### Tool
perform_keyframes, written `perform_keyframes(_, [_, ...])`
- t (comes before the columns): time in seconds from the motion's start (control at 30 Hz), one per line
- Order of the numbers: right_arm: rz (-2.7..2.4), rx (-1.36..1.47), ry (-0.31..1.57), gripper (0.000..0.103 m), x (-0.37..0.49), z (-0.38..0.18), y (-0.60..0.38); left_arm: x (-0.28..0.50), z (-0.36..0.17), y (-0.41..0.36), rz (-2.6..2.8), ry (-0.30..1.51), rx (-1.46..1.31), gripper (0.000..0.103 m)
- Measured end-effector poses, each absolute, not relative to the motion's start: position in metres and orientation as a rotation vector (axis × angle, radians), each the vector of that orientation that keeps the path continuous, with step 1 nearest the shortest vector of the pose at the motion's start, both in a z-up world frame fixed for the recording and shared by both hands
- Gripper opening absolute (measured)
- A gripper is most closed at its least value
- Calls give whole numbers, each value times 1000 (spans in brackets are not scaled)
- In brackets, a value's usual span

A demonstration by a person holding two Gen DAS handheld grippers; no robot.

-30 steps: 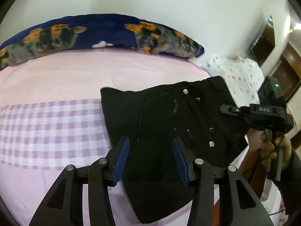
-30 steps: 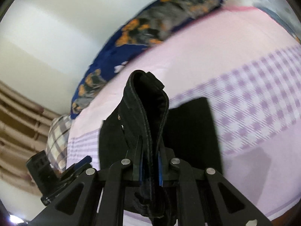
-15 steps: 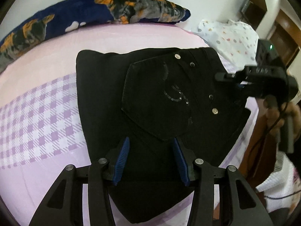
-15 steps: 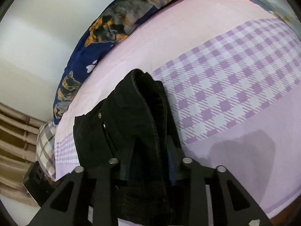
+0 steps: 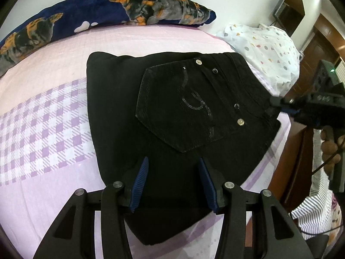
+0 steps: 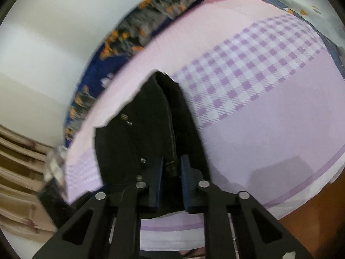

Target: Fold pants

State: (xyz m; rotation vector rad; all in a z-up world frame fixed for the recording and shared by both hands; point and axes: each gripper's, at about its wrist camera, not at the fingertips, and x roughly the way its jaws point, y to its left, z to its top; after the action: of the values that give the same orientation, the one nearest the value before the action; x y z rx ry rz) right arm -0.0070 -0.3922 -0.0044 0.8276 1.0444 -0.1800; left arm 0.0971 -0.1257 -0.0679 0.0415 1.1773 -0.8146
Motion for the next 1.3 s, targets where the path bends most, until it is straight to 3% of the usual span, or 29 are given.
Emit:
perform_keyframes(0.2, [-215,806,1012,12,-23,11,-385,90,-64,-123,-855,1190,63,50])
perform_keyframes(0.4, [-267,881,1072,13,-32,-33,-396,84,-68,-122,-862,1202,79,50])
perform_keyframes(0.53, [-267,830,1116,30,-23,-20,-395,83,-67,-125,-853,1201,92,50])
perform_keyframes(0.57, [-271,808,1113,30,-21,-14,-396,83,-68,-125,-853,1201,91,50])
perform_keyframes(0.87, [-215,693,978,30,26,23,-395,85,-69,-125,-843,1201,92,50])
perform_keyframes(1.03, [-220,685,1077,30,55,-14,-389,83,-68,-127,-832,1198,104,50])
perform_keyframes(1.17, [-238,688,1129,19,48,-35,-387,84,-68,-128,-830,1199,105,50])
perform_keyframes(1.3, [-232,705,1148,19,33,-36,-385,84,-68,-128,-830,1197,109,50])
